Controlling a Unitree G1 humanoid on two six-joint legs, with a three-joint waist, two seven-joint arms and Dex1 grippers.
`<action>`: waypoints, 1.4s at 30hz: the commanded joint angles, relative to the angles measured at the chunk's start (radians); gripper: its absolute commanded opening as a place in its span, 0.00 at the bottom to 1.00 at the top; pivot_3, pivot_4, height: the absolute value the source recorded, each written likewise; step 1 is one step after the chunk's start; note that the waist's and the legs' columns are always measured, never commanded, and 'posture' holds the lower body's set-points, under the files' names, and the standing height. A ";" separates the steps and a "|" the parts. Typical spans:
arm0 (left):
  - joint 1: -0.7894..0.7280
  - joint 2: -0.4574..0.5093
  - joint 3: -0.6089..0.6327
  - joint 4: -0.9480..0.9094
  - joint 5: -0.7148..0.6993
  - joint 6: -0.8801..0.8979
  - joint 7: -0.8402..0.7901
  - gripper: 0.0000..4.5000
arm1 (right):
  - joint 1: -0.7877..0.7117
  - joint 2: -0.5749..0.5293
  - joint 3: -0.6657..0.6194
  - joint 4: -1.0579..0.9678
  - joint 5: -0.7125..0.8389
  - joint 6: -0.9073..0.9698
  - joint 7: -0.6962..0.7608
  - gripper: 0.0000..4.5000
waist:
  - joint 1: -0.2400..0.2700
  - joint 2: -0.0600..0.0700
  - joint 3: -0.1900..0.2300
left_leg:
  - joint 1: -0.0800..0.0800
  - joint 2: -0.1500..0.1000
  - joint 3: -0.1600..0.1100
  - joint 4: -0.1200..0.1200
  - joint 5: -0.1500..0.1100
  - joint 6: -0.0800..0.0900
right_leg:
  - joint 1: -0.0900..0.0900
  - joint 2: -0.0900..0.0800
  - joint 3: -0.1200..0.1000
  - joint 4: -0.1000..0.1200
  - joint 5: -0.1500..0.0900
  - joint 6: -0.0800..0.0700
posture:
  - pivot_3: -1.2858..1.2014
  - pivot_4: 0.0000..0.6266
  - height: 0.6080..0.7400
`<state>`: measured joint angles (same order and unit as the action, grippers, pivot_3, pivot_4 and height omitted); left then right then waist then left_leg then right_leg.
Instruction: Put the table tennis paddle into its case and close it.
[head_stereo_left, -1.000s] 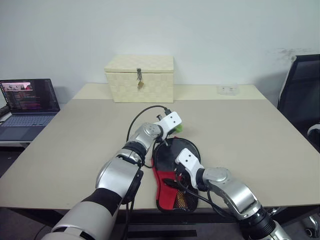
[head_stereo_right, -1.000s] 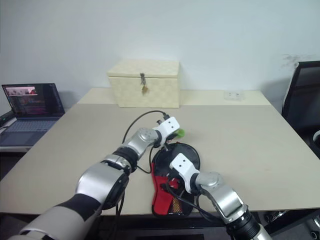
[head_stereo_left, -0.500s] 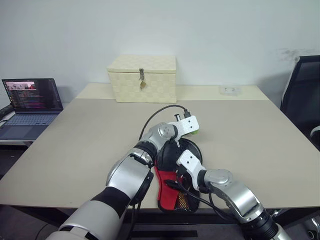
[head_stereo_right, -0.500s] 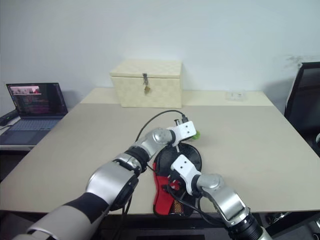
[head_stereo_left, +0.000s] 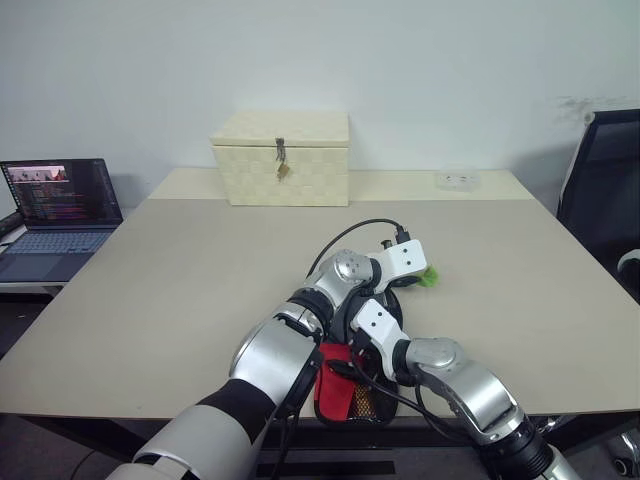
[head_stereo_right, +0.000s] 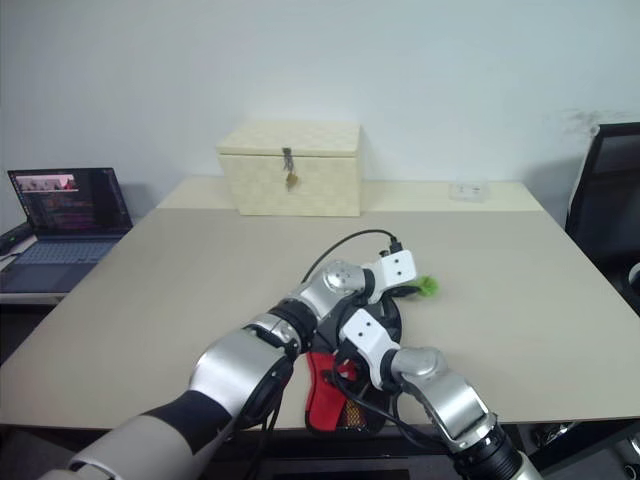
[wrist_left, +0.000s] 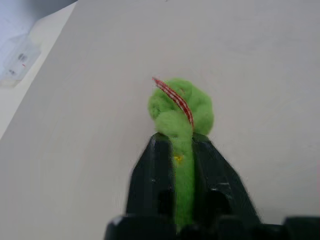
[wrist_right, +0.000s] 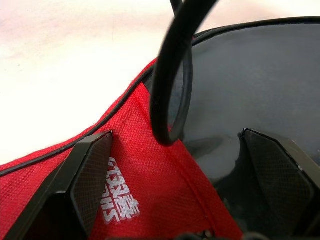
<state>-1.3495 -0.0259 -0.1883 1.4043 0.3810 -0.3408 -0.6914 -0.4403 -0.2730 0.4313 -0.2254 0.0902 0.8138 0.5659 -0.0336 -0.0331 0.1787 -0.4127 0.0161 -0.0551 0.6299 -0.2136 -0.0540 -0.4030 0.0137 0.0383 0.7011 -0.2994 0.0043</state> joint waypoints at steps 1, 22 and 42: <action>-0.010 0.010 0.012 -0.042 -0.020 -0.004 -0.027 0.44 | 0.036 0.002 0.065 0.079 0.004 0.072 0.022 1.00 | -0.002 0.000 -0.001 | 0.000 0.000 0.000 0.000 0.000 0.000 | 0.000 0.000 0.000 0.000 0.000 0.000 | 0.52 0.24 1.00; 0.029 0.275 0.258 -0.135 -0.333 0.088 -0.437 0.69 | -0.080 -0.021 -0.181 -0.192 0.260 0.254 0.123 1.00 | -0.018 0.000 0.001 | 0.012 0.000 -0.001 -0.001 0.000 0.000 | 0.013 0.000 0.000 -0.003 -0.002 0.003 | 0.52 0.24 1.00; 0.344 0.299 0.170 -0.333 -0.423 0.270 -0.683 0.69 | -0.101 -0.405 -0.161 0.092 0.015 -0.268 0.130 1.00 | -0.020 -0.001 0.002 | 0.012 0.000 0.000 -0.001 -0.001 0.002 | 0.014 0.000 0.001 -0.003 -0.002 0.004 | 0.52 0.24 1.00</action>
<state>-0.9765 0.2657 -0.0186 1.0757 -0.0392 -0.0636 -1.3848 -0.5074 -0.6811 0.2644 -0.1604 0.1585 0.6467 0.7124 -0.0537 -0.0338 0.1804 -0.4011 0.0161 -0.0556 0.6293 -0.2145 -0.0523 -0.3895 0.0133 0.0397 0.6982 -0.3013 0.0079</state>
